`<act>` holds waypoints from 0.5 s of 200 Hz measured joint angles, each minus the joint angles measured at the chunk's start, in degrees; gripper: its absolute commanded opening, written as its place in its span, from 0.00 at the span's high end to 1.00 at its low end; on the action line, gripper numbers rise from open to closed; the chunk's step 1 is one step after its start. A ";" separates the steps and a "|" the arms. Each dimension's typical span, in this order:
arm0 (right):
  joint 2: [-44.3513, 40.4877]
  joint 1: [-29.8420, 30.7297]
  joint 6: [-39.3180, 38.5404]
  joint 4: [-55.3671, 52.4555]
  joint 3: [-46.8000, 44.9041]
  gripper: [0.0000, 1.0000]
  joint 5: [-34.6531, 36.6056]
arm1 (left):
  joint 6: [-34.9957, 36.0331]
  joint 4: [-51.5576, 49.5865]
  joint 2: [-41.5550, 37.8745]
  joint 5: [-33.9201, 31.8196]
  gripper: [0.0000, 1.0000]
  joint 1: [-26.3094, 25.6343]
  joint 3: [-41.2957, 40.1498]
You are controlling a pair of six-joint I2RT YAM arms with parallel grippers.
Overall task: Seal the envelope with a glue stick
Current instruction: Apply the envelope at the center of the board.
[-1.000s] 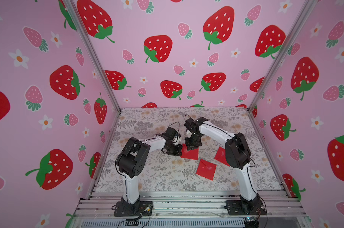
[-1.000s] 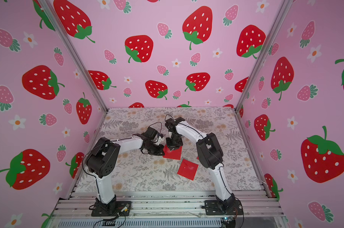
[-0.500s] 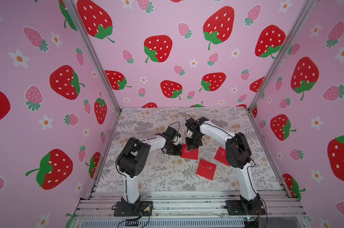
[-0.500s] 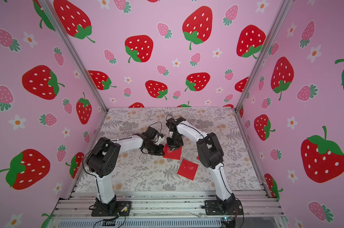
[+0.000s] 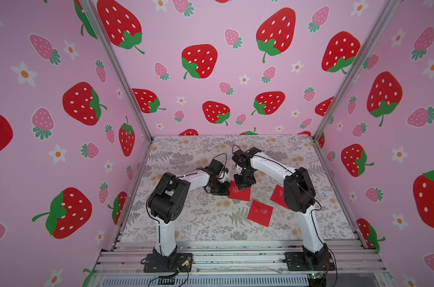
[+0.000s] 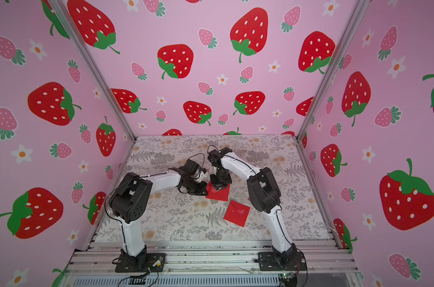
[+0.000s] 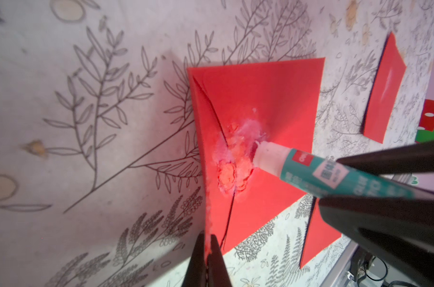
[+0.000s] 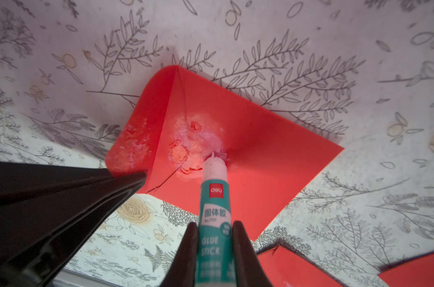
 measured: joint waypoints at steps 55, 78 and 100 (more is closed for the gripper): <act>0.85 -0.70 -0.22 2.45 -0.15 1.00 -10.14 | 0.04 -0.48 0.22 0.09 1.00 0.04 0.39; 0.85 -0.79 -0.20 2.16 -0.31 1.00 -7.06 | 0.07 -0.61 0.33 0.28 1.00 0.11 0.48; 0.83 -0.79 -0.11 1.53 0.07 1.00 -1.75 | 0.15 -0.61 0.33 0.28 1.00 0.11 0.48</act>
